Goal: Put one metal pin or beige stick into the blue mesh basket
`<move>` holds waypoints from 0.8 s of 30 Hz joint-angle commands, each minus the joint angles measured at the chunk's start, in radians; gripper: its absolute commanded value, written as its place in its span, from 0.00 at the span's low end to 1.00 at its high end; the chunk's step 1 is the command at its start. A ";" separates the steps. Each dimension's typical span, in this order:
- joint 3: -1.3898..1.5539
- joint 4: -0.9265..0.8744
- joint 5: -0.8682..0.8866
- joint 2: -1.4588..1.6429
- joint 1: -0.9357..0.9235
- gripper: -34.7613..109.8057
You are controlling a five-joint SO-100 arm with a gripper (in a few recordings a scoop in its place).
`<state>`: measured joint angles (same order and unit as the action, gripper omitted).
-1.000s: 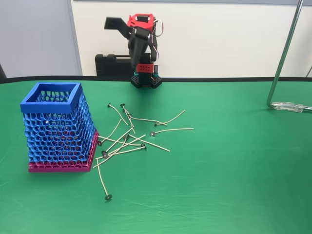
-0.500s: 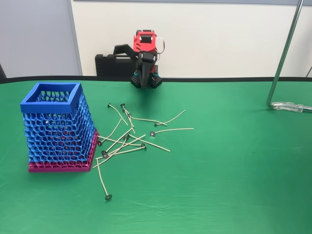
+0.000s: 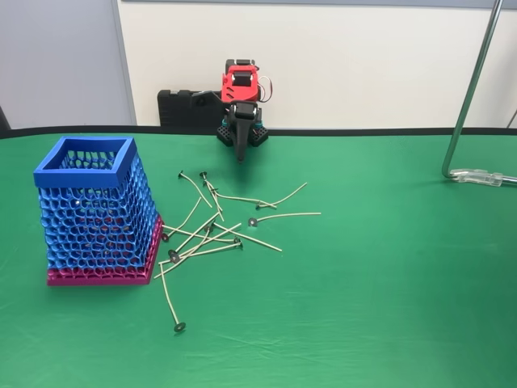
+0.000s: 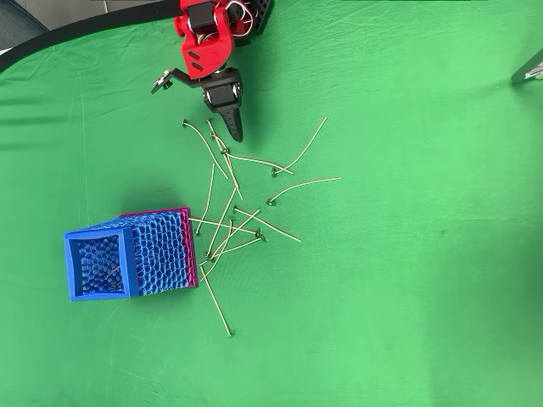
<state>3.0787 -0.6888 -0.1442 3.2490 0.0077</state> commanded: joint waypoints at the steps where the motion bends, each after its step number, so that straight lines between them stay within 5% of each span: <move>1: 0.005 -0.034 0.012 0.028 0.009 0.24; 24: 0.005 -0.175 0.031 0.075 0.034 0.25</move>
<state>3.0787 -0.8575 -0.1197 3.3165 0.0368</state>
